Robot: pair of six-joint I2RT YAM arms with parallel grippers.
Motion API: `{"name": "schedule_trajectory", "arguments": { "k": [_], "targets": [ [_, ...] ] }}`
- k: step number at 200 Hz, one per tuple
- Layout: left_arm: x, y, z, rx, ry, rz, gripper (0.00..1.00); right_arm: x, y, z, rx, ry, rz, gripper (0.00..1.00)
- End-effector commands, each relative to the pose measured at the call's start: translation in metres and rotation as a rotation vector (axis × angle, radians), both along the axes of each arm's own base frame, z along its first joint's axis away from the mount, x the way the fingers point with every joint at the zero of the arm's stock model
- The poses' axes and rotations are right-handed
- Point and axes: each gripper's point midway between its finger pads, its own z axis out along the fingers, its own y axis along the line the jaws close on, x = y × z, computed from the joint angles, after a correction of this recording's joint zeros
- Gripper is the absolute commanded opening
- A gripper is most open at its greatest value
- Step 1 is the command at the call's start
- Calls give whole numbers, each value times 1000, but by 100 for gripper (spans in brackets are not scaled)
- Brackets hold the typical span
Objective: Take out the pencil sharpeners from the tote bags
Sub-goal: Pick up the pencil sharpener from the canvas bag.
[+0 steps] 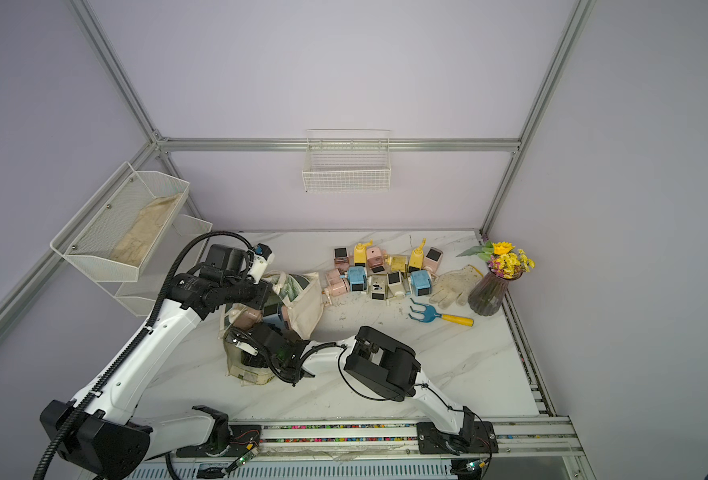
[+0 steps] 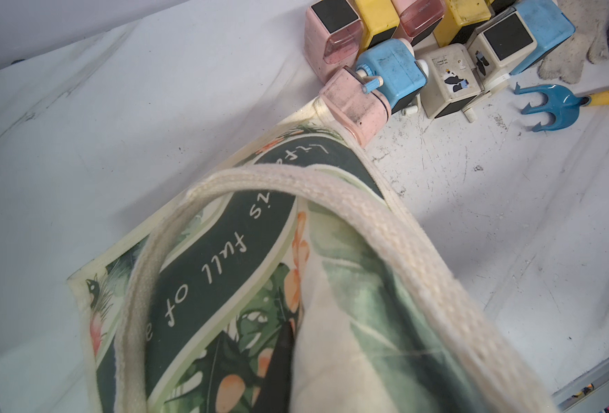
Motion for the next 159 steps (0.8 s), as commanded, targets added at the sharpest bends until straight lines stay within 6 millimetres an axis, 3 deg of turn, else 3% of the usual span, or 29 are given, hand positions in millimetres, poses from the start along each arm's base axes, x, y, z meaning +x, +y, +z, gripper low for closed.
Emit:
{"name": "schedule_trajectory", "arguments": {
  "k": [1, 23, 61, 83, 133, 159],
  "targets": [
    [3, -10, 20, -69, -86, -30, 0, -15, -31, -82, -191, 206, 8, 63],
    [3, -10, 20, -69, -86, -32, 0, -15, -29, -67, -133, 286, 33, 55],
    [3, -10, 21, -70, -87, -32, 0, 10, -42, -21, 8, 375, -3, 54],
    [3, -10, 20, -70, -85, -33, 0, 20, -49, -5, 81, 469, -1, 52],
    [3, -10, 20, -70, -84, -32, 0, 18, -57, -3, 161, 713, -11, 49],
    [3, -10, 19, -69, -82, -32, 0, 13, -60, -6, 152, 725, 19, 52]
  ]
}}
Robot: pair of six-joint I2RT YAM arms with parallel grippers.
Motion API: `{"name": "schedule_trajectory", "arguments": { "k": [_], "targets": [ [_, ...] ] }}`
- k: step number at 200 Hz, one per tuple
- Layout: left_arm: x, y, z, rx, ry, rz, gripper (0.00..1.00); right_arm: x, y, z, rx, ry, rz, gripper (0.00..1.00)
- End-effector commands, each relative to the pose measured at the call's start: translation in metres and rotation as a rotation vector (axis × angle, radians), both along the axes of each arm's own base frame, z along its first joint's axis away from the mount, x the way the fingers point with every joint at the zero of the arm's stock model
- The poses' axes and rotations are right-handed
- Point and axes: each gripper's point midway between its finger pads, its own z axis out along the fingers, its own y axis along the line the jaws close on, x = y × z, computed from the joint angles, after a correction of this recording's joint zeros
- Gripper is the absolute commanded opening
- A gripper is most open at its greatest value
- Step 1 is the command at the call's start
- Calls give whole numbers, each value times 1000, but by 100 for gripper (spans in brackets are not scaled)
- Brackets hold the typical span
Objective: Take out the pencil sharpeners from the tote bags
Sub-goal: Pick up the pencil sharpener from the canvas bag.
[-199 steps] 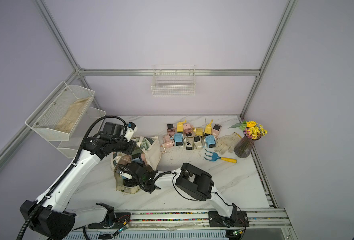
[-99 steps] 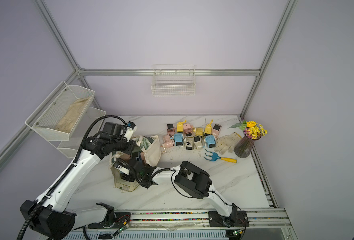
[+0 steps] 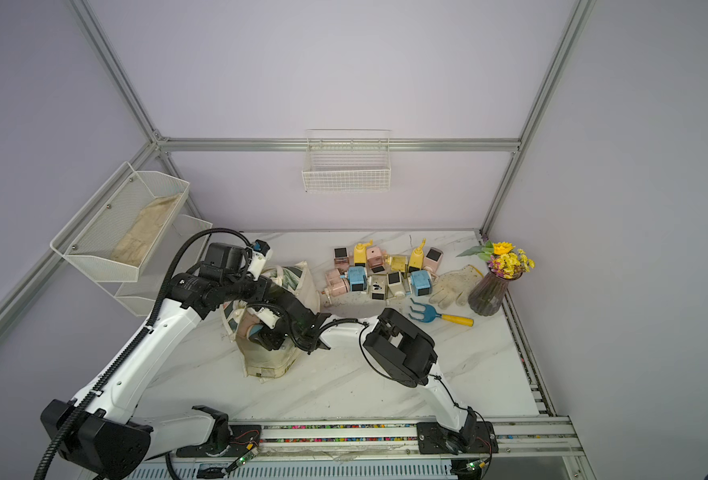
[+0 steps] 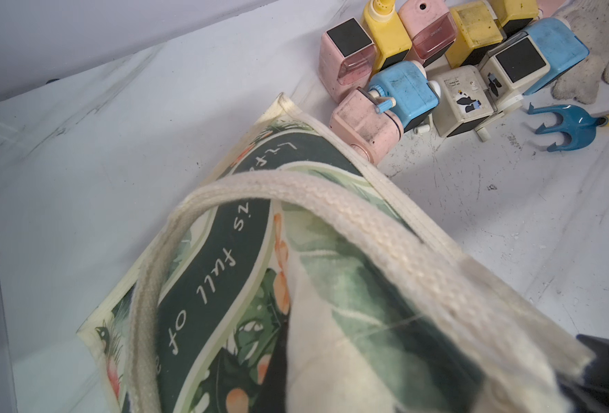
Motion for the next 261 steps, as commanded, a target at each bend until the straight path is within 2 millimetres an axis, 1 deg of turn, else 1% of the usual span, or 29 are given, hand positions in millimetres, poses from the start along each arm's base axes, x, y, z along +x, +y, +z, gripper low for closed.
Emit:
{"name": "schedule_trajectory", "arguments": {
  "k": [1, 14, 23, 32, 38, 46, 50, 61, 73, 90, 101, 111, 133, 161, 183, 210, 223, 245, 261],
  "targets": [
    [-7, -14, 14, -76, -40, -58, 0, -3, -26, -32, -77, 189, -23, 52],
    [-6, -14, 13, -75, -38, -57, 0, -2, -28, -39, -100, 177, -19, 59],
    [-6, -14, 12, -75, -37, -57, 0, -4, -29, -41, -111, 151, 8, 69],
    [-6, -14, 12, -75, -37, -56, 0, -6, -29, -43, -113, 145, 25, 76],
    [-6, -14, 13, -75, -38, -56, 0, -8, -29, -43, -111, 143, 38, 86],
    [-6, -13, 12, -73, -37, -56, 0, -9, -28, -43, -110, 138, 51, 94],
    [-6, -13, 12, -73, -37, -55, 0, -10, -27, -43, -109, 138, 58, 96],
    [-6, -14, 12, -74, -37, -55, 0, -10, -25, -42, -106, 138, 69, 96],
    [-6, -14, 12, -73, -36, -56, 0, -7, -24, -41, -109, 121, 59, 94],
    [-6, -14, 12, -74, -37, -57, 0, 0, -25, -42, -119, 99, 30, 86],
    [-6, -14, 12, -74, -35, -57, 0, 5, -26, -40, -123, 80, 7, 81],
    [-6, -14, 12, -73, -38, -56, 0, 6, -26, -36, -114, 70, 2, 73],
    [-6, -14, 12, -73, -38, -56, 0, 2, -27, -20, -75, 43, 10, 59],
    [-6, -14, 12, -73, -37, -56, 0, -5, -27, 9, -24, -1, 25, 38],
    [-6, -13, 12, -73, -36, -55, 0, -14, -29, 31, 10, -31, 41, 35],
    [-6, -13, 12, -69, -36, -51, 0, -19, -42, 53, 36, -64, 15, 34],
    [-6, -13, 11, -68, -33, -51, 0, -23, -50, 58, 39, -77, 14, 33],
    [-4, -12, 9, -64, -29, -43, 0, -24, -62, 63, 30, -81, -22, 33],
    [-4, -11, 7, -58, -23, -37, 0, -32, -70, 69, 42, -78, -12, 32]
  ]
}}
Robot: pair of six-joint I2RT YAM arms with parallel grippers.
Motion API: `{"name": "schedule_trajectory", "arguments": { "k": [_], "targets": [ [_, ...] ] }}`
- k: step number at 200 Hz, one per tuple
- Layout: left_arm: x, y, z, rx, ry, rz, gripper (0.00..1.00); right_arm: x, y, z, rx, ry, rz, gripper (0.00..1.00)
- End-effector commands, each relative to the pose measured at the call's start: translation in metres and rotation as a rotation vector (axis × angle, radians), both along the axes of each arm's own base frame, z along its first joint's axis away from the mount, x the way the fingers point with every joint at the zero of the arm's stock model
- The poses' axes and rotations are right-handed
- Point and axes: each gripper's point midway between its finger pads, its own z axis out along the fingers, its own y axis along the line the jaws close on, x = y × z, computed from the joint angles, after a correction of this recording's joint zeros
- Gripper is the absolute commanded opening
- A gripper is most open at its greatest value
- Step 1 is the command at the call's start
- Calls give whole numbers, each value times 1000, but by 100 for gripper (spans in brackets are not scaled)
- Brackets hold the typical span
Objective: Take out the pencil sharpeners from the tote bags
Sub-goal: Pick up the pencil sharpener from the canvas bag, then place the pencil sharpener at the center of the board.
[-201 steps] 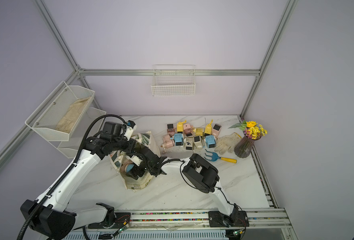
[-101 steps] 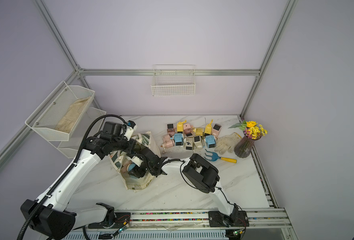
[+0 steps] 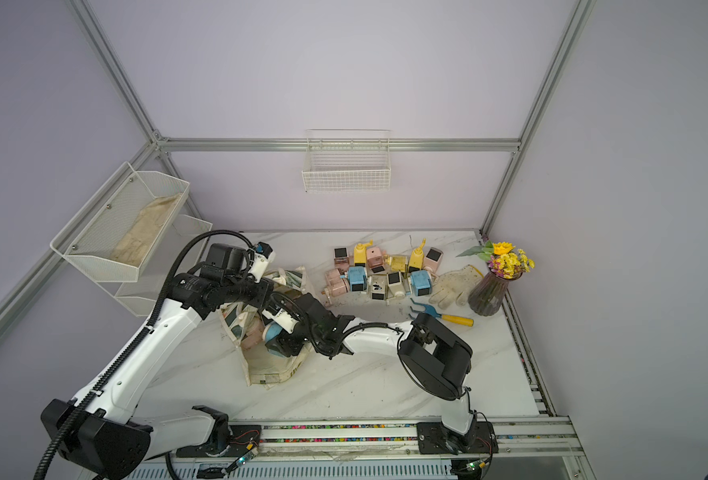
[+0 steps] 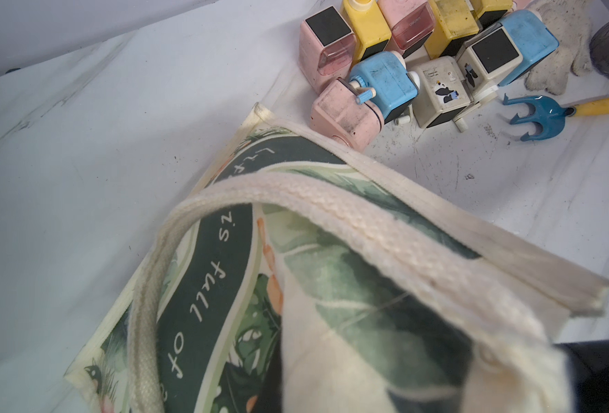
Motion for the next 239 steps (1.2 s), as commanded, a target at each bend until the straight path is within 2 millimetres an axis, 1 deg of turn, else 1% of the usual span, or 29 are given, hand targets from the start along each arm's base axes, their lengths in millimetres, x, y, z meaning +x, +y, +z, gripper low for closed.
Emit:
{"name": "schedule_trajectory", "arguments": {
  "k": [1, 21, 35, 47, 68, 90, 93, 96, 99, 110, 132, 146, 156, 166, 185, 205, 223, 239],
  "targets": [
    [2, -3, 11, -34, -52, -4, 0, 1, -9, 31, 68, -49, -26, 32],
    [2, -2, 10, -30, -50, 3, 0, -5, -22, 41, 86, -73, -30, 32],
    [3, -1, 10, -25, -52, 9, 0, -11, -29, 54, 110, -83, -25, 32],
    [4, 1, 9, -18, -53, 18, 0, -21, -36, 66, 137, -86, 2, 32],
    [5, 4, 9, -7, -56, 30, 0, -35, -50, 90, 185, -106, 23, 30],
    [5, 4, 7, -4, -50, 33, 0, -46, -69, 120, 247, -153, 14, 28],
    [5, 4, 7, -4, -50, 34, 0, -46, -72, 124, 257, -157, 9, 27],
    [5, 4, 8, -4, -53, 33, 0, -47, -73, 123, 261, -152, 3, 26],
    [5, 4, 8, -4, -53, 33, 0, -48, -78, 135, 285, -169, -6, 25],
    [5, 6, 9, 1, -58, 39, 0, -46, -90, 147, 313, -199, -59, 24],
    [7, 15, 9, 36, -66, 76, 0, -30, -115, 170, 359, -253, -202, 20],
    [7, 17, 9, 45, -70, 87, 0, -17, -130, 184, 387, -268, -288, 13],
    [7, 18, 9, 45, -70, 89, 0, -8, -141, 192, 404, -274, -338, 12],
    [7, 18, 9, 47, -69, 89, 0, 5, -154, 195, 410, -274, -407, 12],
    [7, 19, 9, 50, -72, 94, 0, 33, -177, 192, 407, -251, -534, 12],
    [6, 20, 11, 52, -77, 100, 0, 68, -206, 180, 383, -217, -689, 12],
    [6, 21, 12, 52, -80, 101, 0, 103, -242, 163, 344, -173, -840, 12],
    [6, 21, 12, 52, -81, 102, 0, 134, -286, 146, 311, -144, -989, 12]
  ]
}}
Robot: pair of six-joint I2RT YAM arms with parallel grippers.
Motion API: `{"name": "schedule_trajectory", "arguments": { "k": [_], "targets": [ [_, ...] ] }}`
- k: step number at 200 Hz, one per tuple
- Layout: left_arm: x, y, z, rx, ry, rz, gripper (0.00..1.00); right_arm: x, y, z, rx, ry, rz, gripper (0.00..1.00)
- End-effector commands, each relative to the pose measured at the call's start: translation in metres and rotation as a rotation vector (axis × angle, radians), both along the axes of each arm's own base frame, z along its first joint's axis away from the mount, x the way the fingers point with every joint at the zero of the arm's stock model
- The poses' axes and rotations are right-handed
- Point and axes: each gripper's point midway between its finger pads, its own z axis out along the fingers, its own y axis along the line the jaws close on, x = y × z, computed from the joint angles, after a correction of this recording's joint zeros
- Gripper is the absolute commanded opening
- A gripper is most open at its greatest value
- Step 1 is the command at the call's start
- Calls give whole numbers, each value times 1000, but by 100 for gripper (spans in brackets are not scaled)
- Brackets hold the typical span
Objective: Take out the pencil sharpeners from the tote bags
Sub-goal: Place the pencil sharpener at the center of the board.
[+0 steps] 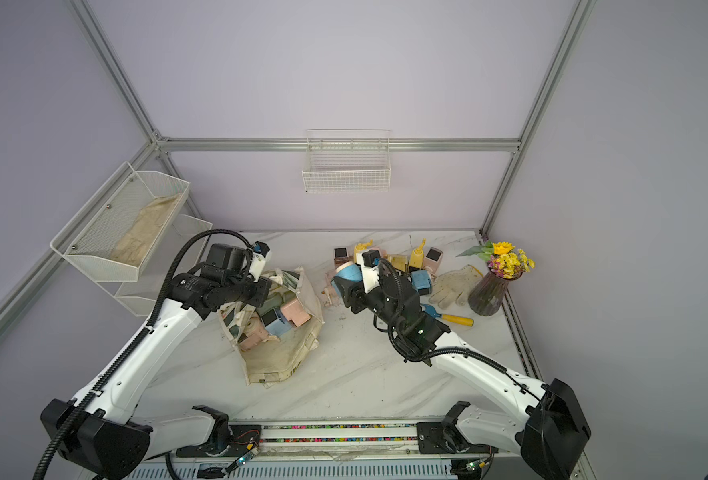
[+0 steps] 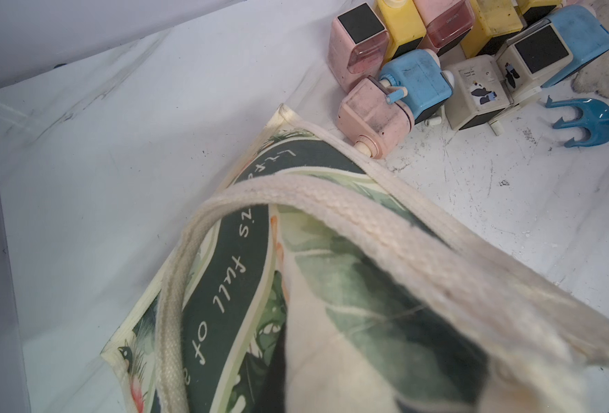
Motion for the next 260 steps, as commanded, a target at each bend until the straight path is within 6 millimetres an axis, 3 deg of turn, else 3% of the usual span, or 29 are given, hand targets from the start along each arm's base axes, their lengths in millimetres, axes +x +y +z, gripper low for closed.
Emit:
{"name": "schedule_trajectory", "arguments": {
  "k": [1, 44, 55, 80, 110, 145, 173, 209, 235, 260],
  "targets": [
    [1, 6, 12, -3, -63, 27, 0, 43, -60, -15, 51, 84, -234, 12],
    [-1, 1, 16, -28, -66, 7, 0, 101, -160, -70, 3, 216, -538, 9],
    [-2, 1, 17, -30, -69, 5, 0, 113, -184, -95, -34, 273, -633, 8],
    [-2, 1, 17, -32, -69, 4, 0, 128, -221, -119, -63, 318, -780, 9],
    [-3, 1, 16, -31, -67, -1, 0, 146, -248, -126, -104, 330, -887, 8],
    [-3, 1, 17, -29, -70, 2, 0, 147, -290, -119, -109, 317, -974, 8],
    [-2, 0, 16, -32, -66, -2, 0, 150, -309, -139, -140, 358, -1020, 8],
    [-3, -2, 15, -45, -58, -11, 0, 159, -313, -163, -166, 395, -1027, 8],
    [-3, -2, 16, -44, -64, -10, 0, 170, -303, -192, -175, 458, -964, 8],
    [-3, -2, 14, -43, -58, -12, 0, 175, -280, -201, -134, 481, -835, 9]
  ]
}}
